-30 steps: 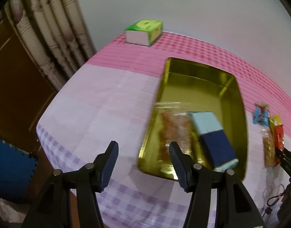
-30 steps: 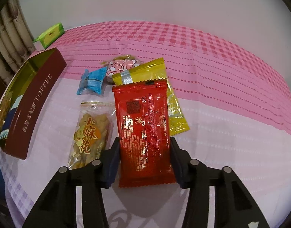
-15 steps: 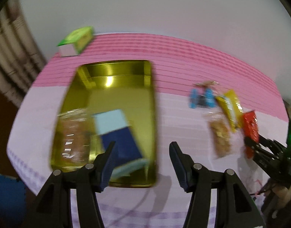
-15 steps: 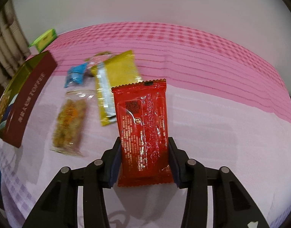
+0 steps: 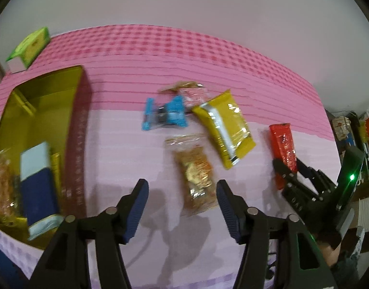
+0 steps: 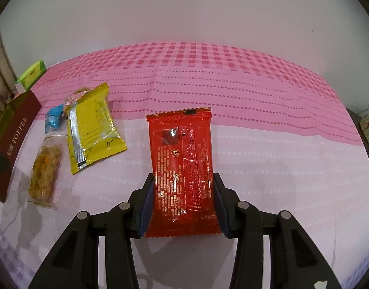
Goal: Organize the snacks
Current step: 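Grasp the clear twist-snack bag with the left tool while the right tool holds the red packet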
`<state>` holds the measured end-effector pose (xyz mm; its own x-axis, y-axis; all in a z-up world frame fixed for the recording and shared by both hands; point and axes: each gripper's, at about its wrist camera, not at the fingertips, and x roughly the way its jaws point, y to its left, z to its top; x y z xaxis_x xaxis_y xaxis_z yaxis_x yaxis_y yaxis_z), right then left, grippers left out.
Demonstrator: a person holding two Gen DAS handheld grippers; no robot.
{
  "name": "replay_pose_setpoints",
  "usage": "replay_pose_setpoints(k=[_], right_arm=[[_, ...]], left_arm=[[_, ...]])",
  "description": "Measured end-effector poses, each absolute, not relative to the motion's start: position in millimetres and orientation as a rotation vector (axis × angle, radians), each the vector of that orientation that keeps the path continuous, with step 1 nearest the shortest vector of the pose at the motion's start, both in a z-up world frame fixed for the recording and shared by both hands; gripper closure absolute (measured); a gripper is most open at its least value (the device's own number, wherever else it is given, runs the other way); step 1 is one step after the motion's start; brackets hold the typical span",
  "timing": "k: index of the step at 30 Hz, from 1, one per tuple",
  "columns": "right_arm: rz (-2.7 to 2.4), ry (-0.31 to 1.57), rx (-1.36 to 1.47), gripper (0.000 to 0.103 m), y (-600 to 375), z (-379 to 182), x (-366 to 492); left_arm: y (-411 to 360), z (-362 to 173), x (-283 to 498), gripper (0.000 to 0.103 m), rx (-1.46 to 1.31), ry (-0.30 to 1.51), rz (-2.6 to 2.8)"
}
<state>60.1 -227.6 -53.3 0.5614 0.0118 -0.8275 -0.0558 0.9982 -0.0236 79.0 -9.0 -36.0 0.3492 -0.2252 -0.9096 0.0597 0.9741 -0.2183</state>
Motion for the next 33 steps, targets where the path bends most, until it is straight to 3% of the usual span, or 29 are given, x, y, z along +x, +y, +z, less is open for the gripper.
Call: replay_pose_setpoints(k=[23,27,33], right_arm=[[0.050,0.969,-0.031,0.060,-230,-52,57],[0.050,0.970,-0.033,0.060,-229,-52,58],[0.050,0.969,-0.033,0.060,-229,-52,58]], left_arm=[[-46,-81,102,0.040,-0.076,1.294,-0.127],[-45,-86,104,0.058,-0.070,1.305,-0.135],[-41,-85,103,0.065,-0.061,1.301,-0.140]])
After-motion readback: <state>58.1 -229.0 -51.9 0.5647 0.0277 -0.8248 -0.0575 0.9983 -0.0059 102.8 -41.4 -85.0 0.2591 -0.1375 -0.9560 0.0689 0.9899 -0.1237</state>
